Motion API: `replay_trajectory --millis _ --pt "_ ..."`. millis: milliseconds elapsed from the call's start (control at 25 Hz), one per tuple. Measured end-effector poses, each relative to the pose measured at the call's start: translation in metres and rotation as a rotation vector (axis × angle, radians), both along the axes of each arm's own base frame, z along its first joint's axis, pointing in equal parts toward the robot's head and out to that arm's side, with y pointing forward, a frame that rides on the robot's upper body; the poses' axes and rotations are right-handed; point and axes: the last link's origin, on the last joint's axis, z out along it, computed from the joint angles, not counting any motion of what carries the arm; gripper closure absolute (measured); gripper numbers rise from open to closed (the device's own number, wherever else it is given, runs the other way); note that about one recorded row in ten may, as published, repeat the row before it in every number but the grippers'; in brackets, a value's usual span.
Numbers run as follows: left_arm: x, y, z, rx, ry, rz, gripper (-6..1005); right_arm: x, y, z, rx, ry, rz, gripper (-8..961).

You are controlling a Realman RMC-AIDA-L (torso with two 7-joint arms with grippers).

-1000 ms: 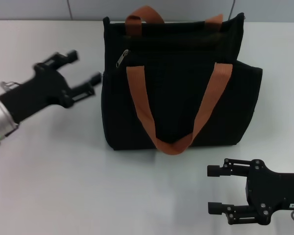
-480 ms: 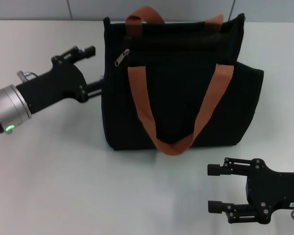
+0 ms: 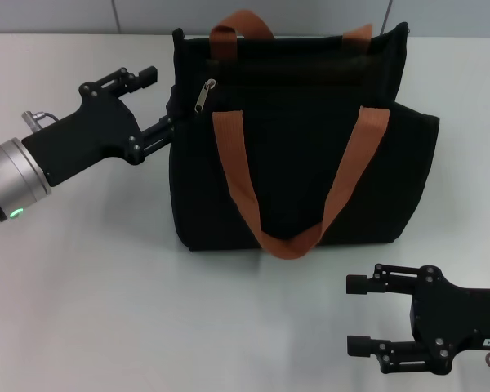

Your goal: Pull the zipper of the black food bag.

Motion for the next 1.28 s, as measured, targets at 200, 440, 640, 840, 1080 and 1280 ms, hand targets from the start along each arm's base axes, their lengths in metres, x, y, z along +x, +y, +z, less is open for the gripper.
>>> replay_trajectory --millis 200,440,640,840,1080,1280 --pt "0.002 -0.004 -0.003 0.006 0.01 -0.039 340 -0.001 -0.001 0.001 -0.006 0.009 0.004 200" --pt "0.004 -0.006 -0.003 0.007 0.021 -0.075 559 -0.001 -0.001 0.001 -0.006 0.011 0.003 201" --pt "0.007 -0.007 -0.005 -0.008 0.032 -0.097 746 -0.001 -0.001 0.001 -0.005 0.011 0.003 202" --pt "0.01 -0.008 -0.004 -0.012 0.025 -0.115 930 -0.003 -0.001 0.002 -0.004 0.025 0.003 203" --pt "0.013 -0.013 0.001 -0.006 -0.009 -0.146 965 -0.017 -0.002 0.014 0.002 0.15 0.019 204" --pt "0.013 -0.017 0.003 0.021 -0.007 -0.18 976 -0.04 0.01 0.034 -0.045 0.344 -0.05 205"
